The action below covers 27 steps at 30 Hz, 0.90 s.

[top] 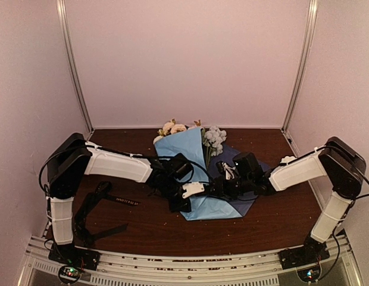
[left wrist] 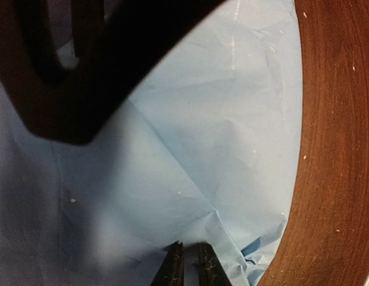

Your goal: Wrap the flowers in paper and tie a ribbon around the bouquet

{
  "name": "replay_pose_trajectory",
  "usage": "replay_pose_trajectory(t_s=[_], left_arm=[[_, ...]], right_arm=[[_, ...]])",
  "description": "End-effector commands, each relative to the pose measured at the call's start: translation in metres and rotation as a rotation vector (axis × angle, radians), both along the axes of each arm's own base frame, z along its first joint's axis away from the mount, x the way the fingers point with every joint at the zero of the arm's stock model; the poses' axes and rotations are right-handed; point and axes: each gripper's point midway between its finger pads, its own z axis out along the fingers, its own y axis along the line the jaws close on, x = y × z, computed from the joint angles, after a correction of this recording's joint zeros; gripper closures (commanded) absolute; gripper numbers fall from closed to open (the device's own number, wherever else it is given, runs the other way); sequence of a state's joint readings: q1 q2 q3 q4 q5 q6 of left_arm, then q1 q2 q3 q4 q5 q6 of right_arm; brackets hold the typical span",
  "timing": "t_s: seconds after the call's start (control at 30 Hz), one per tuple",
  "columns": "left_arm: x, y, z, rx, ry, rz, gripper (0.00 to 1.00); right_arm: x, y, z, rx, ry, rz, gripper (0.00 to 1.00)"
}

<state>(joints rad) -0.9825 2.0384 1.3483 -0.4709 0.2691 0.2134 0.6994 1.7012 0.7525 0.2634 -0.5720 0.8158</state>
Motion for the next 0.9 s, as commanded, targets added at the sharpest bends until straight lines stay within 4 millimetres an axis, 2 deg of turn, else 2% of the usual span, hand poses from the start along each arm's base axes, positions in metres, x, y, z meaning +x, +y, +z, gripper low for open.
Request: replay_pose_trajectory(t_s=[0.0,0.1,0.13,0.2,0.3,0.4,0.47,0.57,0.63,0.77,0.87], left_arm=[[-0.011,0.009,-0.02,0.041,0.048,0.0,0.86],[-0.01,0.009,-0.02,0.041,0.048,0.002,0.86],[-0.01,0.009,-0.02,0.039,0.05,0.002,0.86],[-0.01,0.007,-0.012,0.018,0.063,0.013,0.85],[-0.002,0.001,0.022,-0.067,0.072,0.054,0.74],[0.017,0.001,0.065,-0.2,0.07,0.133,0.59],[0.036,0.008,0.082,-0.273,0.086,0.221,0.53],[0.06,0.024,0.079,-0.304,0.129,0.331,0.53],[0.063,0.025,0.071,-0.284,0.127,0.322,0.53],[0.07,0.024,0.044,-0.207,0.142,0.328,0.57],[0.093,0.032,0.027,-0.119,0.097,0.419,0.64]], right_arm=[[0.003,0.018,0.003,0.089,0.017,0.011,0.61],[0.008,0.023,0.0,0.09,0.018,0.014,0.62],[0.008,0.024,-0.003,0.087,0.021,0.013,0.66],[0.01,0.022,-0.008,0.074,0.026,0.002,0.81],[0.01,0.015,-0.017,0.035,0.027,-0.014,0.94],[0.008,0.01,-0.028,-0.001,0.04,-0.015,0.99],[0.007,0.009,-0.031,0.0,0.045,-0.015,1.0],[0.006,0.01,-0.032,0.011,0.049,-0.016,1.0],[0.007,0.01,-0.031,0.012,0.045,-0.016,1.0],[0.006,0.009,-0.031,0.009,0.044,-0.015,1.0],[0.005,0.008,-0.033,0.001,0.044,-0.011,1.0]])
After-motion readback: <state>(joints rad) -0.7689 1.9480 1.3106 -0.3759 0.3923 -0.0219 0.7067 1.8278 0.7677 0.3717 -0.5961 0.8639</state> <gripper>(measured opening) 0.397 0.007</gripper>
